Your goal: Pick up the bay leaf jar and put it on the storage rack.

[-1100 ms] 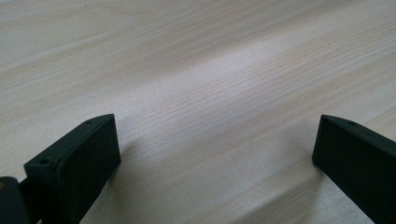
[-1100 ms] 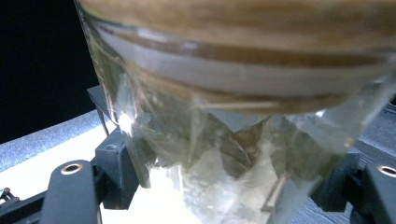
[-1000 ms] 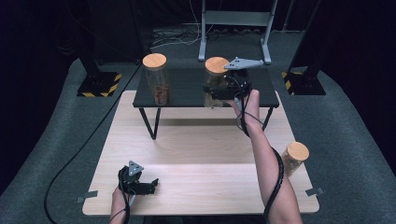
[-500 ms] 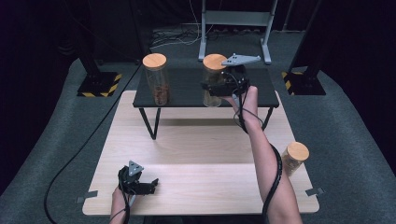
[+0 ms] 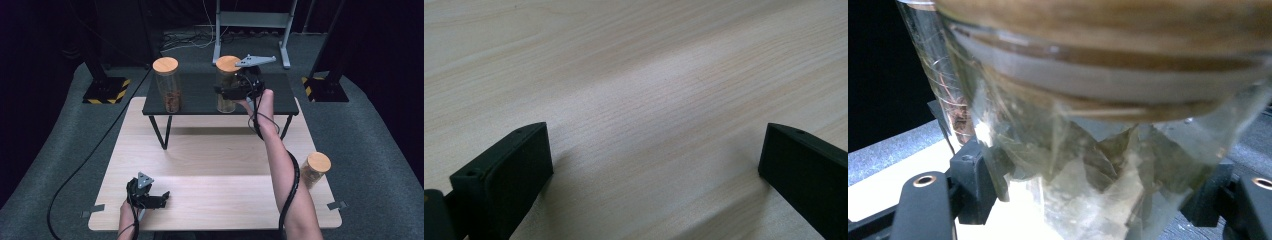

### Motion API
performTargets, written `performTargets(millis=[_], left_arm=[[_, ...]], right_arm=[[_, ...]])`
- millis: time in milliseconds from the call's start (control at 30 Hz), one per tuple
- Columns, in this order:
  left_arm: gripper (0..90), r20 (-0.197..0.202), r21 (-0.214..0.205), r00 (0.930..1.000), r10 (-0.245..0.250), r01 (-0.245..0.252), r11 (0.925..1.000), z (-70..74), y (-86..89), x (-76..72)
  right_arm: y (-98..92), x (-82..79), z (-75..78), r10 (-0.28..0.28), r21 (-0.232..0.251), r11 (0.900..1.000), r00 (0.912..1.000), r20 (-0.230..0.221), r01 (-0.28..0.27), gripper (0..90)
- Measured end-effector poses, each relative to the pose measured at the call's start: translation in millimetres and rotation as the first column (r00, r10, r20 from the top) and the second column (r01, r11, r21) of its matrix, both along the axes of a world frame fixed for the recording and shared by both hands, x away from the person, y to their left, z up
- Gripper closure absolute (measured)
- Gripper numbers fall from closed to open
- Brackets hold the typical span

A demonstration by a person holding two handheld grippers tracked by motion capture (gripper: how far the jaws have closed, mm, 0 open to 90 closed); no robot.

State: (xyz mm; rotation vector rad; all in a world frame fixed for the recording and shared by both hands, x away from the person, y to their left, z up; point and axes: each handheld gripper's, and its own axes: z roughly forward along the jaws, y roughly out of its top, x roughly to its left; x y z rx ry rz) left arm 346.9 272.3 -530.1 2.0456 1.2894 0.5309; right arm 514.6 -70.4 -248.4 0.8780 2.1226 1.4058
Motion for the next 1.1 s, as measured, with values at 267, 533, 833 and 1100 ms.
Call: performTargets(millis=[267,533,833,1100], left_arm=[[0.0,0.000,0.000,1.0000,0.000,0.000,1.0000,0.0,0.0,0.0],[0.0,0.000,0.000,1.0000,0.000,0.000,1.0000,0.0,0.0,0.0],[0.0,0.000,0.000,1.0000,0.000,0.000,1.0000,0.0,0.0,0.0],[0.0,0.000,0.000,1.0000,0.000,0.000,1.0000,0.0,0.0,0.0]], right_arm=[[1.7,7.3,-2.0,-0.013,-0.003,0.9999,0.9998,-0.015,0.013,25.0],[2.5,14.4,-5.6,-0.024,-0.003,0.9997,0.9993,-0.030,0.024,24.9],[3.6,23.7,-13.1,-0.038,0.000,0.9993,0.9982,-0.046,0.038,25.0],[7.5,26.0,-17.0,-0.045,-0.011,0.9989,0.9978,-0.049,0.045,24.9]])
